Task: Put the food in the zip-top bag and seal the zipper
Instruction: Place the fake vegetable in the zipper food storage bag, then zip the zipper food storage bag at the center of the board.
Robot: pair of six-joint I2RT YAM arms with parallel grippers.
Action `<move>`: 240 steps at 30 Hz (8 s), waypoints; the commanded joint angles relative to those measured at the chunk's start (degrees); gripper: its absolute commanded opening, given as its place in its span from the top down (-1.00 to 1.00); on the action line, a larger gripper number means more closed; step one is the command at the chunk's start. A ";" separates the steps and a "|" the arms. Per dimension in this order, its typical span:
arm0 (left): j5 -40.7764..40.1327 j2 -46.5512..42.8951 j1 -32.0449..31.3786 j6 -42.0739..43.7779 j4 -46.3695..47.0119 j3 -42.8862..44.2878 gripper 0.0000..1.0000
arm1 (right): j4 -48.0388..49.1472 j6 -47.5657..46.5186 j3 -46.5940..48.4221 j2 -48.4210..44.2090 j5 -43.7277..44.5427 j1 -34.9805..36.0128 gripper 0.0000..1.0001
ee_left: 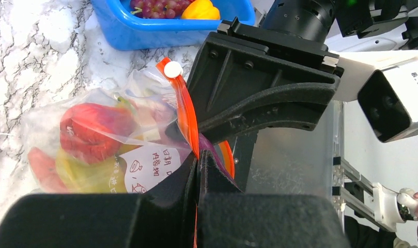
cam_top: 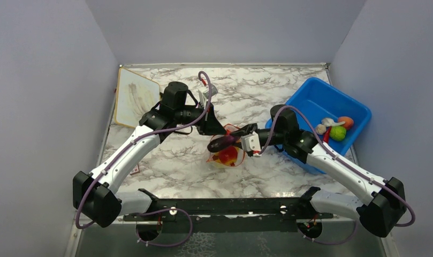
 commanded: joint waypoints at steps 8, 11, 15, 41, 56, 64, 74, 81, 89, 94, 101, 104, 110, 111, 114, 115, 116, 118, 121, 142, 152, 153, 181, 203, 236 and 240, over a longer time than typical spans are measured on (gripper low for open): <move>3.34 0.00 0.03 2.02 -1.33 1.09 1.00 | 0.39 -5.23 -1.87 -0.08 9.84 0.38 0.19; 3.00 0.08 0.02 2.17 -1.57 1.41 1.00 | -3.32 -6.11 0.11 0.31 13.41 0.39 0.23; 3.79 1.32 0.00 1.76 -1.61 2.37 1.00 | -6.80 -9.04 1.00 1.27 16.94 0.37 0.30; -4.83 2.60 0.03 1.76 -0.13 1.69 1.00 | 6.45 33.30 2.63 -7.14 17.13 2.94 -0.03; -11.88 -1.85 -0.09 12.99 4.48 -1.10 1.00 | -2.37 49.99 4.34 -16.24 24.64 2.94 -0.02; -3.37 -3.94 -0.09 26.45 3.43 -0.77 1.00 | -10.90 36.85 0.88 -19.10 24.72 2.94 -0.01; -2.69 -5.22 -0.10 29.11 2.58 -0.88 1.00 | 3.38 30.60 -12.24 -18.38 17.08 2.94 0.05; -3.25 -5.60 -0.09 29.04 2.38 -1.86 1.00 | 16.63 29.08 -17.81 -18.39 15.27 2.94 0.05; -3.04 -5.63 -0.05 29.67 2.41 -2.62 1.00 | 17.25 27.89 -16.09 -16.28 13.66 2.94 0.08; -3.04 -5.17 -0.04 29.84 2.40 -2.75 1.00 | 17.48 27.47 -15.22 -15.50 13.32 2.94 0.13; -2.38 -4.58 -0.06 29.46 3.10 -3.16 1.00 | 23.49 29.55 -17.20 -14.51 9.19 2.94 0.30; -2.46 -4.78 -0.09 29.22 3.21 -3.40 1.00 | 23.60 28.69 -17.55 -14.41 10.28 2.94 0.49; -4.82 -6.16 -0.07 27.81 6.24 -5.16 0.85 | 23.67 30.47 -17.30 -15.79 13.35 2.93 0.98; -5.79 -6.50 -0.07 28.04 6.42 -5.13 0.72 | 23.29 32.94 -16.54 -15.80 14.23 2.94 0.98; -10.18 -7.65 -0.04 29.96 6.09 -4.18 0.28 | 17.98 42.06 -10.87 -14.72 18.65 2.94 0.99; -11.69 -8.10 -0.04 30.62 5.95 -3.91 0.20 | 15.06 43.70 -8.61 -14.13 19.58 2.94 0.98; -13.37 -8.62 -0.07 31.12 5.81 -3.75 0.13 | 12.79 44.70 -7.13 -13.54 20.44 2.94 0.99; -15.45 -9.60 -0.05 32.31 5.29 -3.70 0.06 | 10.04 45.94 -5.28 -12.87 22.25 2.94 0.98; -15.80 -10.74 -0.06 34.42 4.07 -4.75 0.00 | 10.26 48.00 -5.10 -13.39 24.06 2.94 0.99; 4.47 -11.03 -4.11 52.60 0.19 -3.59 -0.24 | 11.27 50.14 -0.05 -8.31 17.22 2.94 0.99; 2.36 -6.23 -7.75 54.07 2.81 -2.16 -0.46 | 6.89 48.06 3.81 -7.92 11.16 2.94 0.99; 1.63 -6.07 -7.99 54.13 3.30 -2.46 -0.46 | 6.48 47.69 3.93 -7.71 10.23 2.94 0.99; 0.01 -5.89 -11.20 58.31 4.84 -6.35 -0.48 | 0.48 34.22 3.47 -10.21 -0.79 2.94 0.98; -1.25 -8.26 -11.20 58.72 1.87 -6.06 1.00 | 12.24 46.08 -7.66 -20.46 11.52 2.94 -0.16; 0.85 -12.26 -11.21 46.10 11.88 -10.19 0.09 | 22.73 50.27 -11.93 -15.87 11.40 2.94 0.99; -0.33 -13.09 -11.21 39.48 17.99 -11.97 0.19 | 22.92 50.44 -11.65 -15.31 11.81 2.94 0.98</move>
